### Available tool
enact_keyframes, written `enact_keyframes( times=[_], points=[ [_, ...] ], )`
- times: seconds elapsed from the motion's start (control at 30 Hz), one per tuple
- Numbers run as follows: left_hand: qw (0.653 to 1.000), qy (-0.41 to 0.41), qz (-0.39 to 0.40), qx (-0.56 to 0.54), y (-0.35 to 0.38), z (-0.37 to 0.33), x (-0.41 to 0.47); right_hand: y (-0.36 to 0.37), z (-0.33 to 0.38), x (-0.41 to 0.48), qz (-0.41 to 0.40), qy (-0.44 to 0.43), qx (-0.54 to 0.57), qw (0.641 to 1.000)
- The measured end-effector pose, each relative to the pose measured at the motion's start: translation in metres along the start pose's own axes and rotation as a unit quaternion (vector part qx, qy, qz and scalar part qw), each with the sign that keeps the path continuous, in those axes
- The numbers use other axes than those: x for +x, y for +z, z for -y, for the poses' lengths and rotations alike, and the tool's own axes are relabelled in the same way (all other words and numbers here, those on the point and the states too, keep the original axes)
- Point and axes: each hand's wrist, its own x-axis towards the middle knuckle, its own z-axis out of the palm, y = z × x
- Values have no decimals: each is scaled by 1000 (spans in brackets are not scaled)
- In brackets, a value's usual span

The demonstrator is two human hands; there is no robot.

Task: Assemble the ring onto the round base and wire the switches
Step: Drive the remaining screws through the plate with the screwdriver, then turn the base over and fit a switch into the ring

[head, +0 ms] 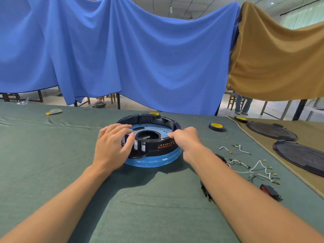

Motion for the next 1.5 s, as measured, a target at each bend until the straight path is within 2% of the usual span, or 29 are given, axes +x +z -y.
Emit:
enact_keyframes(
  times=[0.1, 0.2, 0.33, 0.4, 0.5, 0.6, 0.7, 0.83, 1.0, 1.1, 1.23, 1.33, 1.5],
  points=[
    [999, -18, 32, -12, 2, -1, 0, 17, -11, -11, -22, -33, -37, 999],
    [1000, -13, 27, 8, 0, -2, 1, 28, -19, -12, -30, -34, -52, 998],
    [999, 28, 3, 19, -4, -8, -3, 13, -15, -4, 48, -34, 57, 997],
    [998, 57, 18, 6, -4, -16, -6, 6, -14, -1, 54, -44, 63, 996],
    [995, 91, 45, 16, -2, -25, -7, 10, -16, -7, -7, -71, -36, 997],
    [991, 120, 50, 33, -1, -29, -7, 17, -23, -13, 10, -118, -118, 986],
    [990, 117, 51, 56, 2, -39, -7, 6, -22, -10, 8, -159, -141, 977],
    [988, 106, 55, 94, 10, -63, -13, -14, -24, -9, 24, -191, -231, 954],
    [983, 120, 52, 126, 17, -76, -19, -62, -28, -15, 47, -253, -288, 922],
    [981, 124, 33, 142, 22, -78, -20, -102, -29, -23, 92, -284, -339, 892],
    [980, 143, -20, 134, 29, -82, -18, -143, -30, -31, 189, -277, -389, 858],
    [981, 144, -20, 125, 36, -97, -21, -161, -36, -36, 244, -260, -389, 849],
    [985, 123, 14, 118, 37, -100, -25, -166, -38, -46, 249, -261, -480, 799]
  ],
)
